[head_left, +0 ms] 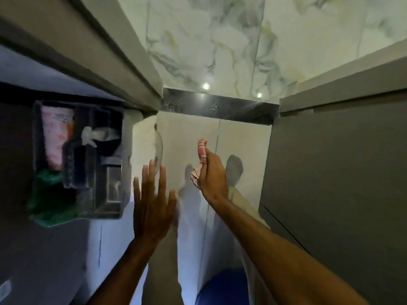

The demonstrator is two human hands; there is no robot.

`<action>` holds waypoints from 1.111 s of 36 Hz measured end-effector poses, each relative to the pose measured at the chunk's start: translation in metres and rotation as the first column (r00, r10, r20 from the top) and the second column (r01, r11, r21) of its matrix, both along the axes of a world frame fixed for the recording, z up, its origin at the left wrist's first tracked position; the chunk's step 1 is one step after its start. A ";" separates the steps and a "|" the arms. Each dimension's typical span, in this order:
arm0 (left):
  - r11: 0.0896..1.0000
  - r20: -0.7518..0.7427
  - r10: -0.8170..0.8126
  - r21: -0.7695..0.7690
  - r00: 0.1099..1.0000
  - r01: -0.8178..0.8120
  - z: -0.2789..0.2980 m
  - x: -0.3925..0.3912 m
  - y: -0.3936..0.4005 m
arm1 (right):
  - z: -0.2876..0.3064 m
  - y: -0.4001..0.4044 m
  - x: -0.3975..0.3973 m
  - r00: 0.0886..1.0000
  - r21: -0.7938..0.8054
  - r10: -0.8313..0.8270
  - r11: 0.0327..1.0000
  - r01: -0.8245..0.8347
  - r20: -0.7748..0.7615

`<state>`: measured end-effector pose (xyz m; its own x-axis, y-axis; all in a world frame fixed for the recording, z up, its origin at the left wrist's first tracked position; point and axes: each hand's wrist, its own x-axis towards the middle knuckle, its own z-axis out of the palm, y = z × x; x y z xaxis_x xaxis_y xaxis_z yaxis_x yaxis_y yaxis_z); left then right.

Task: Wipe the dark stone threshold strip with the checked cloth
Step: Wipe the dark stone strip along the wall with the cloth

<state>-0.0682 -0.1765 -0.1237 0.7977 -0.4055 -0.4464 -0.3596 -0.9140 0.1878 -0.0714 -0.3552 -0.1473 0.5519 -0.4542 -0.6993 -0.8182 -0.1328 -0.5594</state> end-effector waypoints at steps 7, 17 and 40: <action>1.000 -0.149 0.001 0.001 0.989 -0.001 -0.105 0.004 -0.095 | -0.122 -0.077 0.019 0.981 -0.075 -0.032 0.996 0.047 0.194; 0.989 -0.108 -0.110 0.084 0.988 0.119 -0.371 0.070 -0.132 | -0.393 -0.112 0.047 0.986 -0.480 0.167 0.867 -0.133 0.028; 0.971 0.213 -0.221 -0.043 0.952 0.235 -0.573 0.083 -0.071 | -0.522 -0.108 0.102 0.884 -0.836 0.442 0.534 -0.125 0.150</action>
<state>0.0151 -0.2478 -0.6965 0.7521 -0.6102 -0.2488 -0.5937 -0.7913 0.1461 0.0308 -0.4631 -0.6689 0.8594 -0.5027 0.0939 -0.4554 -0.8358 -0.3066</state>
